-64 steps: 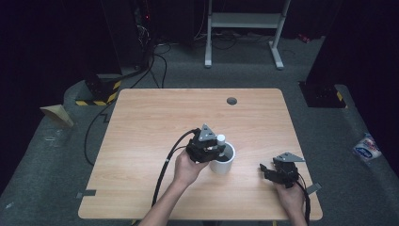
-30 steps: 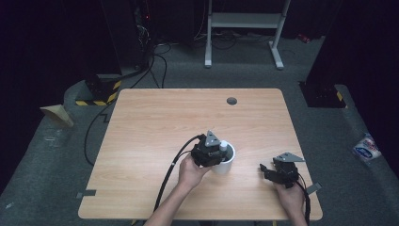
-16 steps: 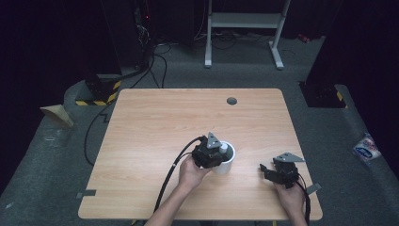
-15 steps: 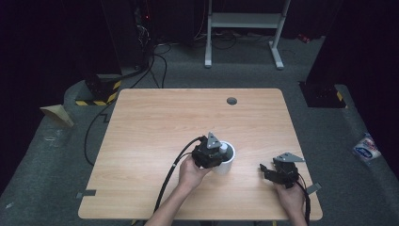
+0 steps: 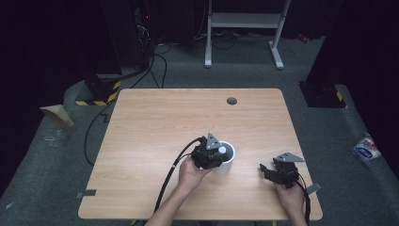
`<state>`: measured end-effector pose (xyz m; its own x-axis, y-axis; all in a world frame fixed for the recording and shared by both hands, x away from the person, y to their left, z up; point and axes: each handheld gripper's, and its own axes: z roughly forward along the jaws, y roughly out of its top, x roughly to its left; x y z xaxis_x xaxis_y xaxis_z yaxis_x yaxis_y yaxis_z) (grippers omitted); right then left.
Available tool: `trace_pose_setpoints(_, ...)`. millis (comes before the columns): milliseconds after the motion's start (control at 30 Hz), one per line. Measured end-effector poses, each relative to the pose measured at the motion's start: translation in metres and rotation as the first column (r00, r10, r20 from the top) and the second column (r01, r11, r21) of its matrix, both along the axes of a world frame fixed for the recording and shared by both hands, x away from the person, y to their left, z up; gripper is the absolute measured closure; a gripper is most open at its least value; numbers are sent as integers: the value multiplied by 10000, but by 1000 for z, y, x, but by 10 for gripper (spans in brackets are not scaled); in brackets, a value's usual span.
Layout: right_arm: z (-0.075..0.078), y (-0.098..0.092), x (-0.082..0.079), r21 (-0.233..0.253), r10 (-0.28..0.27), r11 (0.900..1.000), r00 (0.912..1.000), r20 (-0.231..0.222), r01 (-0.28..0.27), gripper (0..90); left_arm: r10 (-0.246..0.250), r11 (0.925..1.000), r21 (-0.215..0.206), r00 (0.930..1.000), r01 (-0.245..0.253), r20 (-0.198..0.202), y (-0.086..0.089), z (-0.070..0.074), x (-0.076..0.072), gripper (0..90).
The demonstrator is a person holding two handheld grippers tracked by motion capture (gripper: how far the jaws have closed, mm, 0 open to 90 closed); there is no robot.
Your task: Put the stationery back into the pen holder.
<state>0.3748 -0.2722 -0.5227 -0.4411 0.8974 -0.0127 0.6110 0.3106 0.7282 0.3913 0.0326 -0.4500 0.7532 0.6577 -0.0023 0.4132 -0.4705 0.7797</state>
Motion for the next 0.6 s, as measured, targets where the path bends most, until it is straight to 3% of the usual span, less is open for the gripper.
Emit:
trace_pose_setpoints(467,0,0,0,3,-3,10000,10000,-3,3,356,66,9993,-375,10000,-64,46,2,5,-2,458)
trace_pose_setpoints(600,0,0,0,1,-1,10000,10000,-3,1,356,168,9991,-387,9996,-160,218,3,7,-2,431)
